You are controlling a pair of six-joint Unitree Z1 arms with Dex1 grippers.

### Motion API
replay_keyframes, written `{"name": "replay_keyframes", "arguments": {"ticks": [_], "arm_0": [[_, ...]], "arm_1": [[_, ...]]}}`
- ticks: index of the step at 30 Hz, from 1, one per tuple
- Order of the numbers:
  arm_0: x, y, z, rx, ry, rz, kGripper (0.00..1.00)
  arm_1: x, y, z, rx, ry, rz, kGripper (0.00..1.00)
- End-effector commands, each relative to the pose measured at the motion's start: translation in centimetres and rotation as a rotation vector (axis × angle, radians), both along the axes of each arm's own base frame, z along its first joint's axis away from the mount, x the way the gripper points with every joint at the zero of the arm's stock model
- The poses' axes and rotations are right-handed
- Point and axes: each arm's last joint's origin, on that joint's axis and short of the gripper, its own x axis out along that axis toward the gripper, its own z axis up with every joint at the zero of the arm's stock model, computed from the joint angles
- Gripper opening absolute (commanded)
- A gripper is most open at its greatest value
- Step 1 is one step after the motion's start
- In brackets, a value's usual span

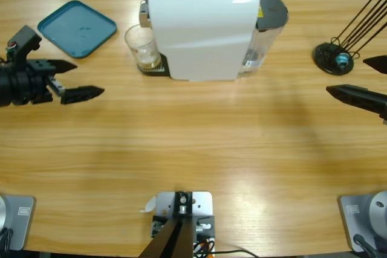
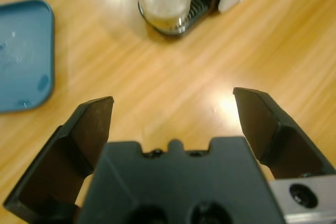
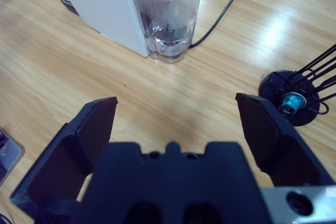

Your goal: Pour coffee

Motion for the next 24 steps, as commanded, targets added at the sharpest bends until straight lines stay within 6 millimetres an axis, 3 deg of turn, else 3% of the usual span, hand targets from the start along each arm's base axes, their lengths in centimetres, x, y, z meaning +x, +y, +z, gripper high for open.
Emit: {"name": "replay_keyframes", "arguments": {"ticks": [1,12,24], "arm_0": [[1.1,-1.2,-1.6,-0.014,0.011,-0.002,1.0],[3.7,-3.6,-3.0,-0.109,-0.125,-0.028,1.0],[6.8,-6.5,-8.0,-0.305,-0.236,-0.034,1.0]], "arm_1": [[-0.6,0.2,-1.1,-0.012,0.025,0.04,1.0],[-0.8,0.4,-1.1,-0.013,0.02,0.068,1.0],[-0.8,0.5,-1.2,-0.015,0.023,0.074,1.0]]}}
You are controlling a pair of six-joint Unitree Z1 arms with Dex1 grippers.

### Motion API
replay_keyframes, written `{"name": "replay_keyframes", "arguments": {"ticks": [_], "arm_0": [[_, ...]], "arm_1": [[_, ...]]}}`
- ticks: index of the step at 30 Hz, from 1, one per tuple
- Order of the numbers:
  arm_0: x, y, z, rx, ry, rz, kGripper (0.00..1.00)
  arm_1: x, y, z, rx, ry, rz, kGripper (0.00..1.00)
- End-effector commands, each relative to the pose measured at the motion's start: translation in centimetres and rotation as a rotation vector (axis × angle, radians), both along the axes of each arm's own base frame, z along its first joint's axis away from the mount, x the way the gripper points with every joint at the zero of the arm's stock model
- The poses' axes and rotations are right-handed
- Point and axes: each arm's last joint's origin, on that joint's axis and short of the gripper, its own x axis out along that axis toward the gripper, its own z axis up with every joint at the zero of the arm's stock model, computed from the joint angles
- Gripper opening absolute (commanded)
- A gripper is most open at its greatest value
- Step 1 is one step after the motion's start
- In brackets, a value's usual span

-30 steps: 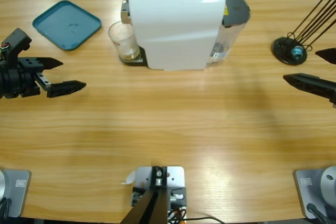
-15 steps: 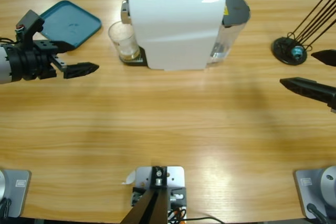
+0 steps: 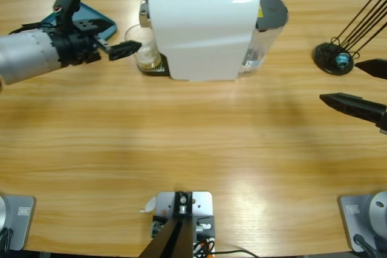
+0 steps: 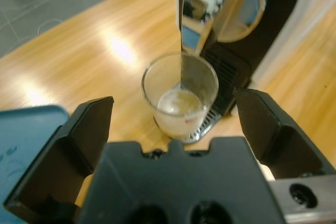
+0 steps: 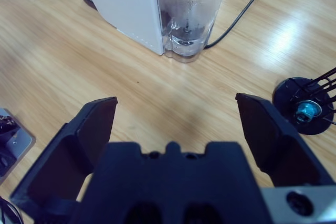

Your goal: Pour coffee

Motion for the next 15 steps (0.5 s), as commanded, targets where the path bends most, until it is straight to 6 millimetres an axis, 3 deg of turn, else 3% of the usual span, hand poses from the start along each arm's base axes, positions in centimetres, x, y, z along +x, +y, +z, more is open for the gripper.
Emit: {"name": "replay_keyframes", "arguments": {"ticks": [1,9,15], "arm_0": [[0.9,-1.4,-4.8,-0.096,-0.012,-0.044,1.0],[0.6,-1.3,-5.5,-0.097,0.013,-0.061,1.0],[0.5,-0.1,-5.8,-0.082,0.036,-0.027,1.0]], "arm_1": [[-0.4,-0.1,-1.1,-0.016,0.022,0.003,1.0],[-0.3,-0.1,-1.1,-0.017,0.023,0.002,1.0],[-0.3,-0.1,-1.1,-0.017,0.022,0.002,1.0]]}}
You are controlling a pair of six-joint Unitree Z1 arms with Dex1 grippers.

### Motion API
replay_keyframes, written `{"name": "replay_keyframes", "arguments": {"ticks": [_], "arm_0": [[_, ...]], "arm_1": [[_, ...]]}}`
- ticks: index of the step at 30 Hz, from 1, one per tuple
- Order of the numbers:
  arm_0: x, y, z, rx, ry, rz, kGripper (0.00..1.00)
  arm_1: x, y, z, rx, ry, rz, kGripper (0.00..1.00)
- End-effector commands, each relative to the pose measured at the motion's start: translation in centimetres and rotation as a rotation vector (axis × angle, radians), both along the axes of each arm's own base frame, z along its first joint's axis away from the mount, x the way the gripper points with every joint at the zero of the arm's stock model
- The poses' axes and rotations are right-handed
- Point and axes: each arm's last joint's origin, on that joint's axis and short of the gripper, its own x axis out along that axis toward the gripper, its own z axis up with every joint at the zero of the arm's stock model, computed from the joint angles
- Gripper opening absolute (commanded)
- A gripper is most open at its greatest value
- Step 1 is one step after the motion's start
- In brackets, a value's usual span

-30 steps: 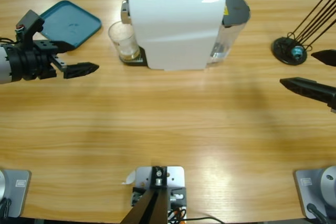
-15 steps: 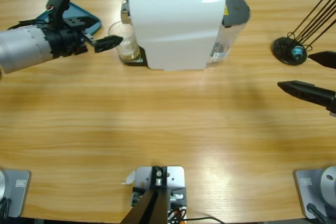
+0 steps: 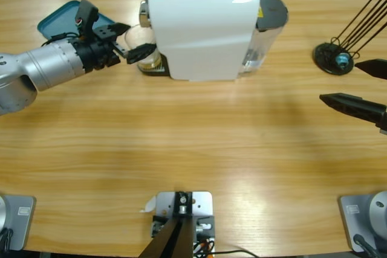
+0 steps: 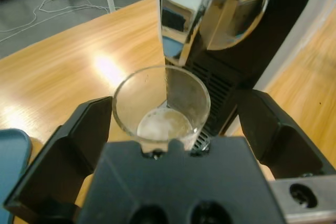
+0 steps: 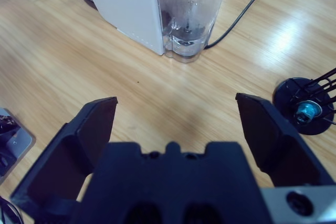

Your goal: Pour coffee

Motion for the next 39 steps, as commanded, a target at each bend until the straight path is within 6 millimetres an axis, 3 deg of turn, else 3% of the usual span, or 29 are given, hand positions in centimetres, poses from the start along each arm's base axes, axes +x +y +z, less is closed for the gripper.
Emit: {"name": "replay_keyframes", "arguments": {"ticks": [1,8,20,30,39], "arm_0": [[-0.3,1.1,-1.9,0.041,0.075,0.018,1.0],[0.7,1.7,-1.9,0.026,0.079,0.032,1.0],[1.2,0.9,-2.5,-0.007,0.111,-0.062,1.0],[3.0,0.2,-2.5,-0.029,0.089,-0.049,0.999],[3.3,-0.1,-2.8,-0.033,0.098,-0.066,0.945]], "arm_1": [[-0.3,-0.1,-1.1,-0.018,0.023,0.001,1.0],[-0.4,-0.2,-1.1,-0.015,0.02,0.002,1.0],[-0.4,-0.2,-1.1,-0.015,0.022,0.003,1.0],[-0.4,-0.2,-1.1,-0.016,0.022,0.002,1.0],[-0.3,-0.1,-1.1,-0.017,0.023,0.002,1.0]]}}
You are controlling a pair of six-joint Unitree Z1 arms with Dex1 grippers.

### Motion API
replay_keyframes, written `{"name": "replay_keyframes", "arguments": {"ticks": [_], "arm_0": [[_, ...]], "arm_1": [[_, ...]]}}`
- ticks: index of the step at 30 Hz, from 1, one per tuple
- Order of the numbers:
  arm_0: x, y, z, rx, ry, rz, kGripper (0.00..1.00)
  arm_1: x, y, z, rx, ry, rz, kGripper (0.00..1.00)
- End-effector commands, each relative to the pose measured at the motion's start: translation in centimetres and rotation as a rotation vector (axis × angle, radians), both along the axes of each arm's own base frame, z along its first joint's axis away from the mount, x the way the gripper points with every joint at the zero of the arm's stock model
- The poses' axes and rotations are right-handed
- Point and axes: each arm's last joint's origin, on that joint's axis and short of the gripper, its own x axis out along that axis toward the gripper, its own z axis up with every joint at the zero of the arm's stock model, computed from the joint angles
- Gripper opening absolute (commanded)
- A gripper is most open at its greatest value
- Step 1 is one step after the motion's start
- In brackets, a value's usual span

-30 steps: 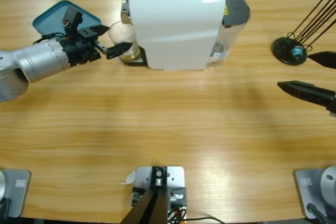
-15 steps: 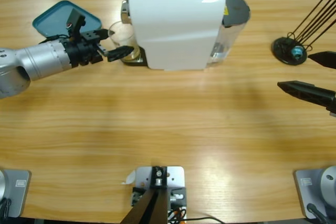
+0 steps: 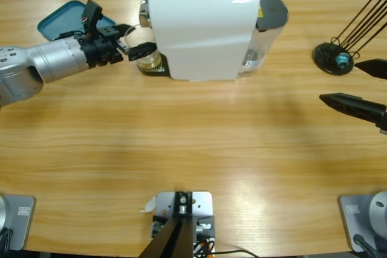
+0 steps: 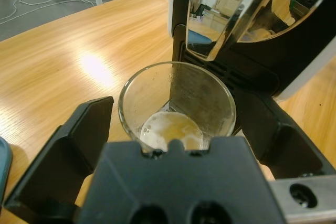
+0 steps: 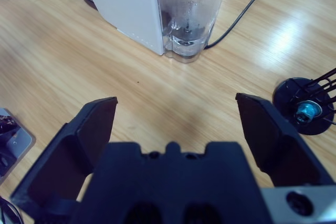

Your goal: Pour coffee

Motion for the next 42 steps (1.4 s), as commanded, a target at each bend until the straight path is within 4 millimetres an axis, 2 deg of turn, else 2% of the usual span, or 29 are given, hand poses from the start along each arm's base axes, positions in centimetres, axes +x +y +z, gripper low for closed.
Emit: {"name": "replay_keyframes", "arguments": {"ticks": [1,3,6,9,11,12,17,20,21,30,36,38,42], "arm_0": [[0.6,-0.3,-1.5,0.002,0.047,-0.022,0.908],[0.6,-0.3,-1.6,0.002,0.048,-0.022,0.799],[0.7,-0.4,-1.6,0.002,0.051,-0.021,0.565],[0.7,-0.4,-1.7,0.002,0.051,-0.021,0.457],[0.7,-0.4,-1.7,0.002,0.053,-0.024,0.255],[0.7,-0.4,-1.7,0.003,0.054,-0.025,0.237],[0.6,-0.3,-1.7,0.005,0.056,-0.024,0.248],[-0.1,0.4,-1.7,0.021,0.069,-0.002,0.269],[-0.5,1.0,-1.6,0.029,0.073,0.02,0.333],[-1.1,6.3,1.9,0.009,0.003,0.23,0.338],[1.0,11.8,2.5,0.001,-0.016,0.465,0.338],[2.0,13.8,2.0,0.001,0.002,0.547,0.338],[3.6,15.2,0.7,0.011,0.035,0.605,0.338]], "arm_1": [[-0.3,-0.1,-1.2,-0.018,0.025,0.002,1.0],[-0.3,-0.1,-1.2,-0.018,0.026,0.002,1.0],[-0.2,-0.1,-1.2,-0.019,0.026,0.002,1.0],[-0.2,0.0,-1.2,-0.02,0.028,0.002,1.0],[-0.2,0.0,-1.2,-0.021,0.029,0.002,1.0],[-0.2,0.0,-1.2,-0.021,0.029,0.002,1.0],[-0.2,0.0,-1.2,-0.021,0.029,0.002,1.0],[-0.2,0.0,-1.2,-0.021,0.029,0.002,1.0],[-0.2,0.0,-1.2,-0.02,0.029,0.002,1.0],[-0.2,0.0,-1.2,-0.02,0.028,0.002,1.0],[-0.3,-0.1,-1.2,-0.017,0.024,0.002,1.0],[-0.3,-0.1,-1.2,-0.016,0.025,0.003,1.0],[-0.3,-0.1,-1.1,-0.014,0.023,0.002,1.0]]}}
